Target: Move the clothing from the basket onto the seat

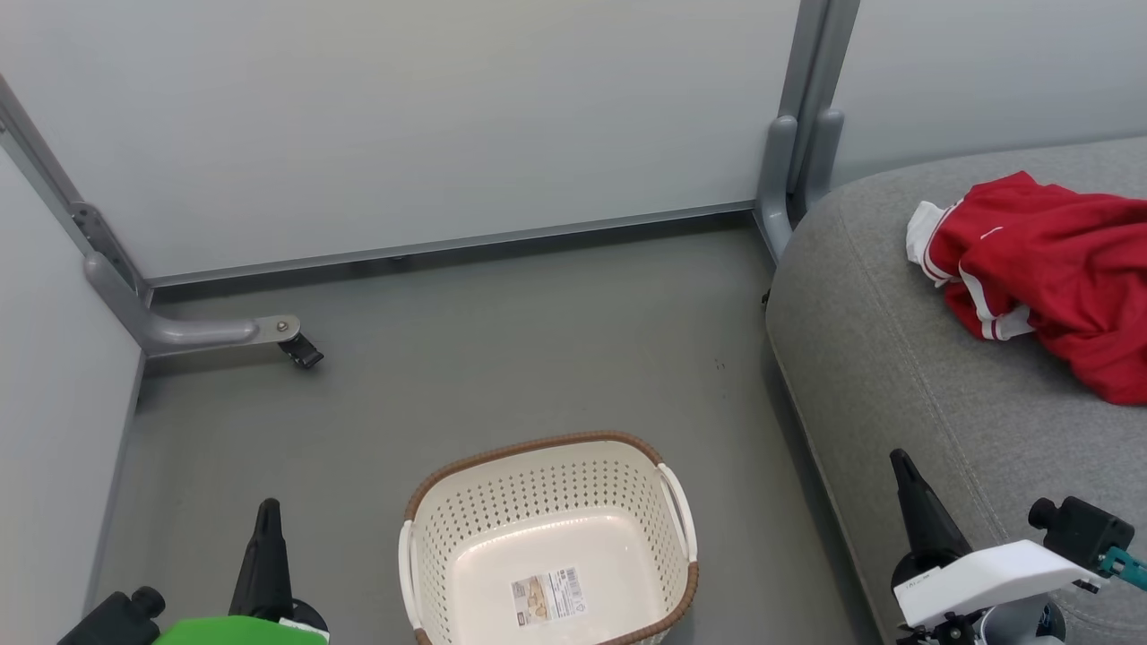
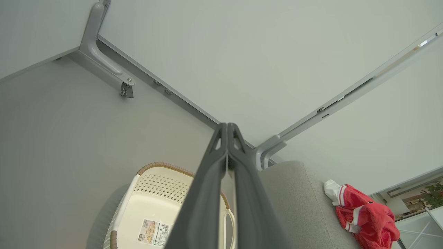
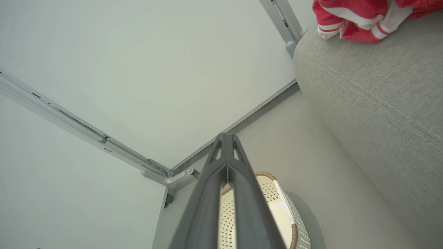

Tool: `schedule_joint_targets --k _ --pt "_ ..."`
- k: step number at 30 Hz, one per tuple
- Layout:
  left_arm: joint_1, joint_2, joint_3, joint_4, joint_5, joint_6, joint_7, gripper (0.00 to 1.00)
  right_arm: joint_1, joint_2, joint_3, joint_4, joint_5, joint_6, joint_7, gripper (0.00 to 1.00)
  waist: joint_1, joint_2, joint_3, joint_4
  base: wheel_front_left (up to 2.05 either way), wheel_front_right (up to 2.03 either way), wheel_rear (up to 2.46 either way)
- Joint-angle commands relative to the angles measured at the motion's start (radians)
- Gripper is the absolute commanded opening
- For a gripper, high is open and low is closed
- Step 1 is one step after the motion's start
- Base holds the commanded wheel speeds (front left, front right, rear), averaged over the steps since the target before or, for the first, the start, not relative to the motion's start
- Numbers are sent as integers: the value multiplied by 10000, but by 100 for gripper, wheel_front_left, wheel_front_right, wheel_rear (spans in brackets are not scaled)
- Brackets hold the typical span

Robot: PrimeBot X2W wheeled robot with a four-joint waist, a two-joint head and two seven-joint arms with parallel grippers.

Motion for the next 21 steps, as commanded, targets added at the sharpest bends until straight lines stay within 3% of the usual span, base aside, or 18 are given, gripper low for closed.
schedule_joint_targets --k 1,21 --pt "-327 98 67 -53 -348 -95 65 0 -255 -62 -85 -67 337 -2 71 0 0 0 5 2 0 0 0" --pt "-924 152 299 317 -2678 -284 621 0 -585 -17 -476 151 2743 -4 638 0 0 0 87 20 0 0 0"
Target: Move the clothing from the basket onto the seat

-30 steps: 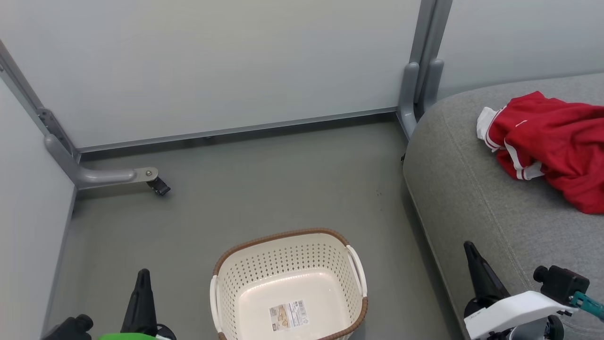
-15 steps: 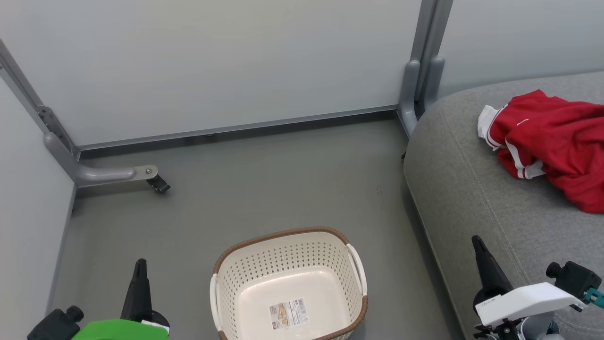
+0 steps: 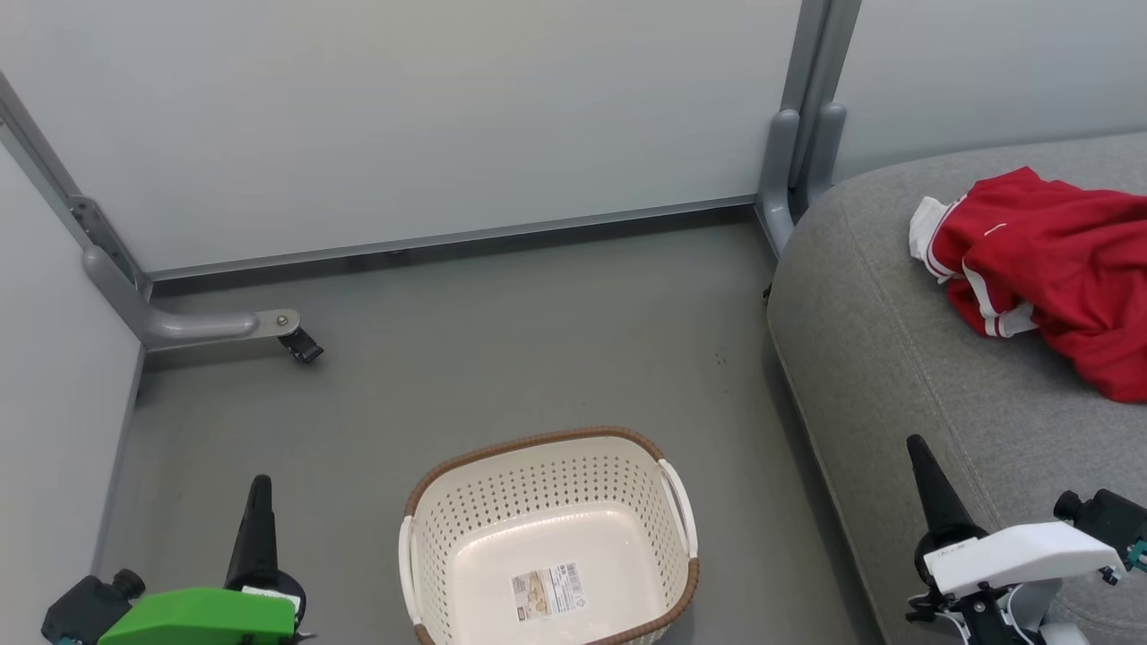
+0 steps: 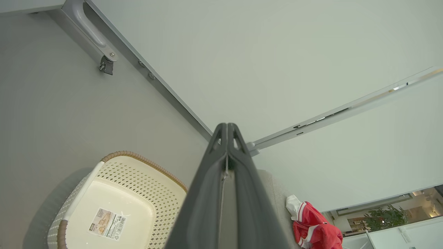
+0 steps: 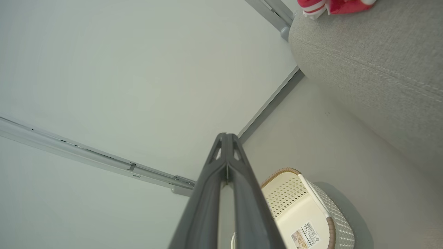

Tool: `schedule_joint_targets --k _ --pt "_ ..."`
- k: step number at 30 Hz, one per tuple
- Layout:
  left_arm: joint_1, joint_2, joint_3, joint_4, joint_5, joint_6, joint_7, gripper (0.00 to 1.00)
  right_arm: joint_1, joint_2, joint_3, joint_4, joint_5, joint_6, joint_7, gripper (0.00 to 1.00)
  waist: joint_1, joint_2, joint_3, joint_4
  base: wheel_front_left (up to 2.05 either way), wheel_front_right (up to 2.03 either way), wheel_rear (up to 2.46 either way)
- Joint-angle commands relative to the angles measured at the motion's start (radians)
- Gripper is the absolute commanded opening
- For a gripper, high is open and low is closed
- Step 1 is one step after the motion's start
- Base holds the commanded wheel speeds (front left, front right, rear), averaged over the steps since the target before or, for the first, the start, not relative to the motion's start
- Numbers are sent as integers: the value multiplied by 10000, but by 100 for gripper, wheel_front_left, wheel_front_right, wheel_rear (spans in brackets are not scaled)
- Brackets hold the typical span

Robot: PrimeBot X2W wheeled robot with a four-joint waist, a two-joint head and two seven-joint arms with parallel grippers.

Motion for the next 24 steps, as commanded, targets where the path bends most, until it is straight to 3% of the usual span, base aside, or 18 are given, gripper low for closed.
schedule_joint_targets --k 1,24 --pt "-314 102 51 -44 -296 -62 48 0 -232 -28 -85 -46 286 -4 66 0 0 0 5 2 0 0 0" --pt "-875 109 323 338 -2421 -239 624 0 -543 43 -490 173 2493 -4 631 0 0 0 98 24 0 0 0"
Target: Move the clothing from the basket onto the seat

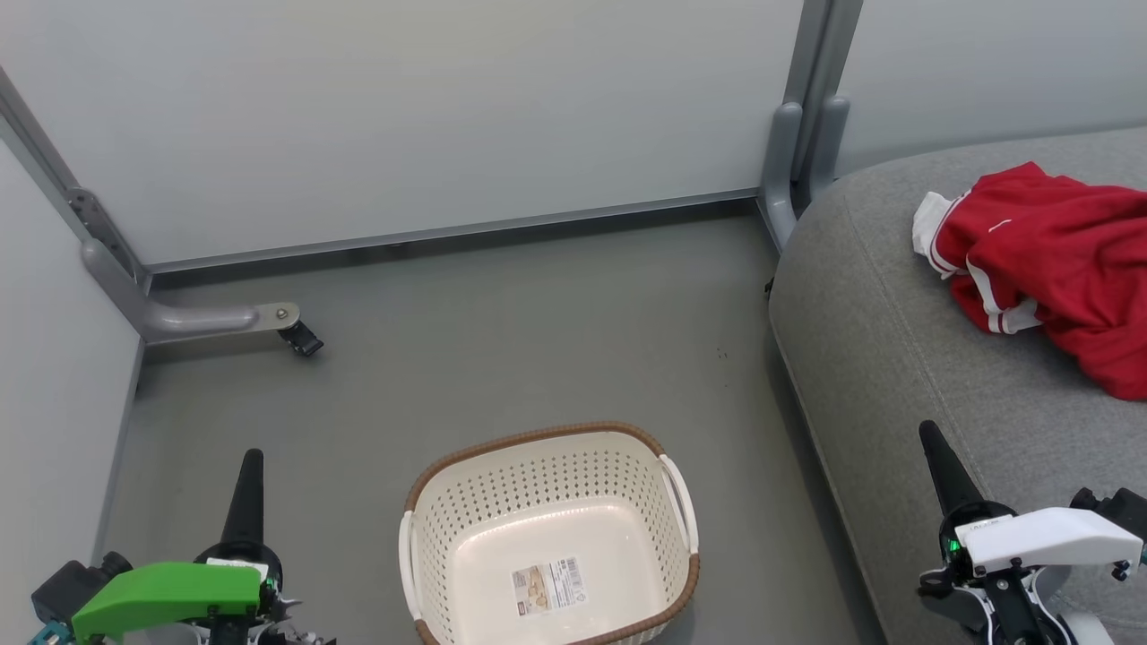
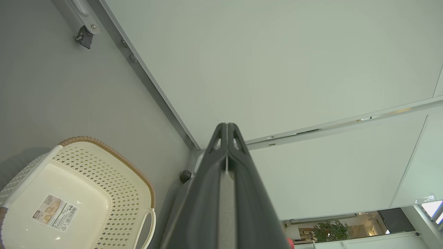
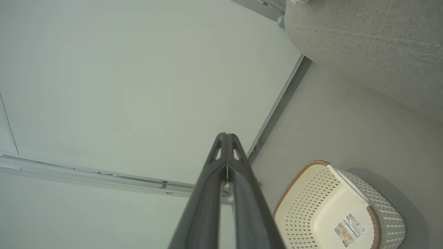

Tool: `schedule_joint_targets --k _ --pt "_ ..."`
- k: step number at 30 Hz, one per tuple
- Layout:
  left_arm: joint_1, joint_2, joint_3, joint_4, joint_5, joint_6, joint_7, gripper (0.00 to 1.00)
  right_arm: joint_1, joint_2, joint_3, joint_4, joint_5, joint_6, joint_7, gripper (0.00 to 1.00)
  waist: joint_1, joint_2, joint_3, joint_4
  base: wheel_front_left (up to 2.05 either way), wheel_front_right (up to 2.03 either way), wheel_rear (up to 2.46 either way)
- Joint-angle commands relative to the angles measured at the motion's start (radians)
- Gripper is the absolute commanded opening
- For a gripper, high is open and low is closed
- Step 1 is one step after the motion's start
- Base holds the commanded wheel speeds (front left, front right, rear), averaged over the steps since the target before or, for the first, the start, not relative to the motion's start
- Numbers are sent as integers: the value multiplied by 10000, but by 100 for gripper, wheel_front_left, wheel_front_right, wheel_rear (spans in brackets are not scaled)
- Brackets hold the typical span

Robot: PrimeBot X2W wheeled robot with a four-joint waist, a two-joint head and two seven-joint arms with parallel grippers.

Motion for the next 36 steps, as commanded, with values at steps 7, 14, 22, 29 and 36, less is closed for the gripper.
schedule_joint_targets --k 7,14,22,29,36 --pt "-397 76 128 85 -714 -108 216 0 -274 3 -168 46 745 -1 200 0 0 0 30 8 0 0 0" --pt "-538 68 209 180 -1242 -142 358 0 -354 26 -280 103 1287 -1 347 0 0 0 57 14 0 0 0" --pt "-697 56 295 278 -1817 -191 517 0 -436 52 -402 163 1879 -2 518 0 0 0 89 22 0 0 0" --pt "-822 41 364 376 -2294 -231 668 0 -487 81 -510 220 2372 -3 641 0 0 0 117 28 0 0 0" --pt "-923 27 442 464 -2718 -285 798 0 -570 100 -611 263 2829 -3 785 0 0 0 145 35 0 0 0"
